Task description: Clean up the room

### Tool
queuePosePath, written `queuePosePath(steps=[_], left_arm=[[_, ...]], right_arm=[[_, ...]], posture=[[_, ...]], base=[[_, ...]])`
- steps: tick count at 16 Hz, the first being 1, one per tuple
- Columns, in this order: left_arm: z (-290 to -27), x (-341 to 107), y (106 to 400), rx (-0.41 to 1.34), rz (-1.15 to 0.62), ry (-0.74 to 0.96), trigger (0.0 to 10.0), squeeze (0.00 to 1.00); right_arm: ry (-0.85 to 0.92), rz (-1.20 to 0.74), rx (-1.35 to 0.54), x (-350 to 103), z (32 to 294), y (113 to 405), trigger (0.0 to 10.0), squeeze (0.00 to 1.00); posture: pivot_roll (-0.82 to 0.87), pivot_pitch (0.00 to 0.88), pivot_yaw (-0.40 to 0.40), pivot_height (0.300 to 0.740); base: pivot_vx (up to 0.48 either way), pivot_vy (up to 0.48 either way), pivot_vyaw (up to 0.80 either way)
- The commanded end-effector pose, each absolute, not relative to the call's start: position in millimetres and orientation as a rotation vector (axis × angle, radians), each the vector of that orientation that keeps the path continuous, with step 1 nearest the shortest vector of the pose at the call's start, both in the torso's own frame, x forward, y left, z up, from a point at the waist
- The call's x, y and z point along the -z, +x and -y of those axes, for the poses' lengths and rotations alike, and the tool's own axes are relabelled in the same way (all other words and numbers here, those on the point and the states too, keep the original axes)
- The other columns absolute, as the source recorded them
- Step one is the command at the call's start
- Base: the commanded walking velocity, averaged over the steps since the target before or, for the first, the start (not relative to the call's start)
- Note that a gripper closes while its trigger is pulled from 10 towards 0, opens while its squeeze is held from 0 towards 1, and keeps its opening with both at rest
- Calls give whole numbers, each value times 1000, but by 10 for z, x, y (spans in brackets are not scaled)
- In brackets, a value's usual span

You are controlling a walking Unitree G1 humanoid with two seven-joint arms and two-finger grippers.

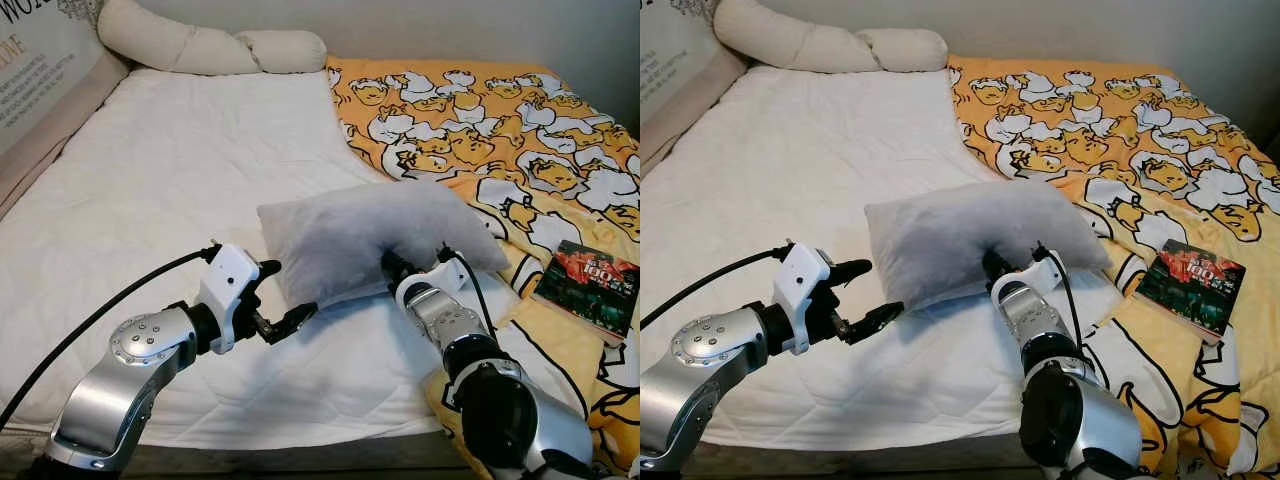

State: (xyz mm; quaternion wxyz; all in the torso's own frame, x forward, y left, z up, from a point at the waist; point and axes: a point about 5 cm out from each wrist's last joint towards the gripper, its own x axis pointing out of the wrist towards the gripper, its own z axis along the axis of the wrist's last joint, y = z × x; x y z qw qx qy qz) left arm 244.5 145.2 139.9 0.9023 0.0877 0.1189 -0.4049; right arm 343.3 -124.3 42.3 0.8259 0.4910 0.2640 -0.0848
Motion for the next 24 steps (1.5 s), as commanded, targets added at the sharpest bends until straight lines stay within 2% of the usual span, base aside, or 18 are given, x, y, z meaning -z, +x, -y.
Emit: queuePosePath(steps=[1, 19, 21, 24], left_arm=[[-1443, -1400, 2431, 849, -251, 191, 10000, 0], [-1438, -1388, 2428, 866, -263, 194, 10000, 0], [-1780, -1394, 2446, 689, -271, 207, 10000, 0], [-1890, -1412, 2448, 625, -267, 205, 10000, 0]], right_arm=[[1027, -538, 174, -499, 1258, 3493, 0, 0], [1024, -534, 171, -523, 1249, 3513, 0, 0], [894, -438, 115, -853, 1331, 3728, 0, 0], [814, -382, -3, -1117, 1252, 3862, 0, 0]], posture=[[-21, 0, -30, 740], [-25, 0, -26, 740], [-18, 0, -25, 740], [-15, 0, -31, 740]], base=[[0, 0, 0], [0, 0, 0], [0, 0, 0], [0, 0, 0]])
